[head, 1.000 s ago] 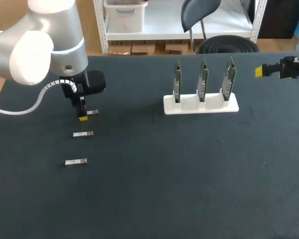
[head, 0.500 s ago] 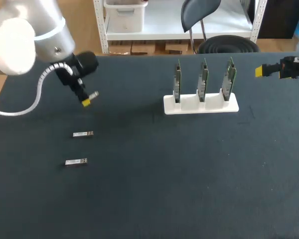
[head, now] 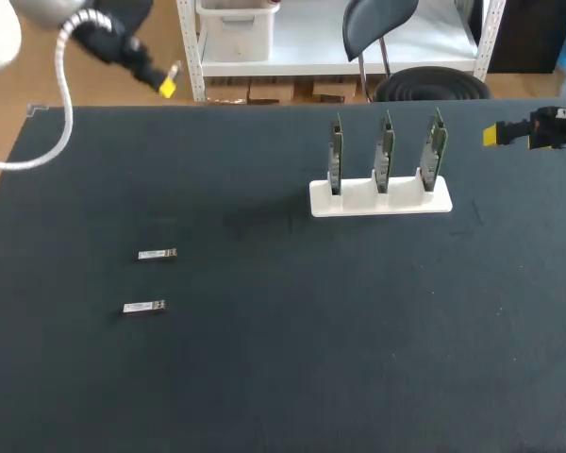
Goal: Pick up the optical module with the left hand, and insert it into the network port with the right hand.
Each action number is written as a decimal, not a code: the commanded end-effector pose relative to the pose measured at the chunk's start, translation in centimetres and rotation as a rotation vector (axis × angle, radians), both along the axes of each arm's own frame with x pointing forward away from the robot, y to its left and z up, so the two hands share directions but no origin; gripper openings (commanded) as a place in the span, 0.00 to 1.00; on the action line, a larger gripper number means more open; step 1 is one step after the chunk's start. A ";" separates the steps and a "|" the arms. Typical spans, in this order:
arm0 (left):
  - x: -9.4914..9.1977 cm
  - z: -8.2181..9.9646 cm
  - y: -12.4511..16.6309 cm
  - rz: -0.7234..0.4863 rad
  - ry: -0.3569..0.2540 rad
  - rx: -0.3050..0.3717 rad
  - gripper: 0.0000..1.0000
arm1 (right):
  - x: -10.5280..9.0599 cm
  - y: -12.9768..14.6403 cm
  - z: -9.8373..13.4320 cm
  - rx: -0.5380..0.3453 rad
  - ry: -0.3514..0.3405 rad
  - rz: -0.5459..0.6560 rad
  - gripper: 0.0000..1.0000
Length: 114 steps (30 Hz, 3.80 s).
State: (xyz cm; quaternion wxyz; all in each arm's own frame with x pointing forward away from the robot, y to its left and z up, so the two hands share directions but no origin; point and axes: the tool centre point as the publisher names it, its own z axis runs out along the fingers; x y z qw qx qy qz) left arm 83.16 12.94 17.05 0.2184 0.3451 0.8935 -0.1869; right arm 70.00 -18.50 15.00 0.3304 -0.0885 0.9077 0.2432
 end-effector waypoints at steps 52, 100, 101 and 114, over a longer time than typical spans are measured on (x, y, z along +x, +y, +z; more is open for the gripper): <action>-6.5 4.2 -20.8 -0.553 -0.397 -0.701 0.00 | 0.0 0.0 0.0 0.000 0.000 0.000 1.00; -6.8 1.2 -25.1 -0.574 -0.339 -0.774 0.00 | 0.0 0.0 0.0 0.000 0.000 0.000 1.00; -6.8 1.2 -25.2 -0.573 -0.338 -0.774 0.00 | 0.0 0.0 0.0 0.000 0.000 0.000 1.00; -7.4 0.7 -25.4 -0.564 -0.344 -0.772 0.00 | 0.0 0.0 0.0 0.000 0.000 0.000 1.00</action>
